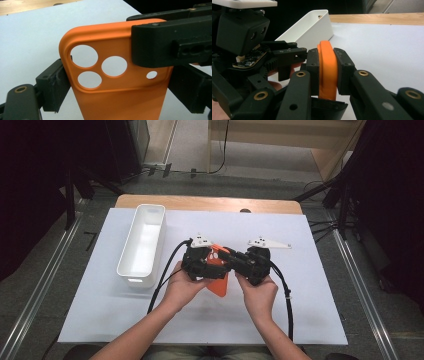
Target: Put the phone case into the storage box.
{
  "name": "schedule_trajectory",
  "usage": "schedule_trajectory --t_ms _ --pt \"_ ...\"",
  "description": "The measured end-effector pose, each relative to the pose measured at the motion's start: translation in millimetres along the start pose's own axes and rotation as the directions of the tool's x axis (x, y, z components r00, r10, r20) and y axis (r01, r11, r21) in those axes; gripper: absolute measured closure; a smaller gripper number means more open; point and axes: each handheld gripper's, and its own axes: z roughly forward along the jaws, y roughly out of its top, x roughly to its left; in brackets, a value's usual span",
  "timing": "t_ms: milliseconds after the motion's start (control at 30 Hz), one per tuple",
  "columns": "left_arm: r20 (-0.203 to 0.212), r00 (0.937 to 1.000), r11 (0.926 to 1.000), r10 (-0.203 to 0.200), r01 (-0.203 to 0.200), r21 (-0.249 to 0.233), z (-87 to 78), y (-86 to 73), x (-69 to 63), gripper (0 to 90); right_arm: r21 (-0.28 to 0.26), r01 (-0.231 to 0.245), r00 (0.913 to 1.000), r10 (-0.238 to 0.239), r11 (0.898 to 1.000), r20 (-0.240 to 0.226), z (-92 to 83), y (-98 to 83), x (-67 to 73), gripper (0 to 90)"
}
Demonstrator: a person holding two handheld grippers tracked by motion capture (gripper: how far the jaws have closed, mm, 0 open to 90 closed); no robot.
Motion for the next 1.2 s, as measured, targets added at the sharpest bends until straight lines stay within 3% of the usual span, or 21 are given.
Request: schedule_trajectory --t_ms 367,800,967,1200 --pt "0.006 1.0 0.9999 0.002 -0.002 -0.011 -1.9 0.0 0.7 14.1 -0.011 -0.01 0.9999 0.01 1.0 -0.003 -0.8 -0.9 1.0 74.6" --pt "-0.017 0.9995 0.9997 0.025 -0.025 0.003 -3.0 1.5 -0.5 15.2 -0.013 -0.023 0.9997 0.023 1.0 -0.011 -0.2 -1.4 1.1 73.5" --pt "-0.012 0.9997 0.9997 0.023 -0.023 0.005 -2.4 1.3 -0.4 15.1 -0.019 -0.024 0.9993 0.023 1.0 -0.028 -2.0 2.0 0.9 66.2" --pt "-0.003 0.9999 0.9999 0.012 -0.012 0.008 -3.7 2.0 2.2 15.2 -0.044 -0.023 0.9997 0.023 0.999 -0.006 -13.2 12.4 -2.3 52.7"
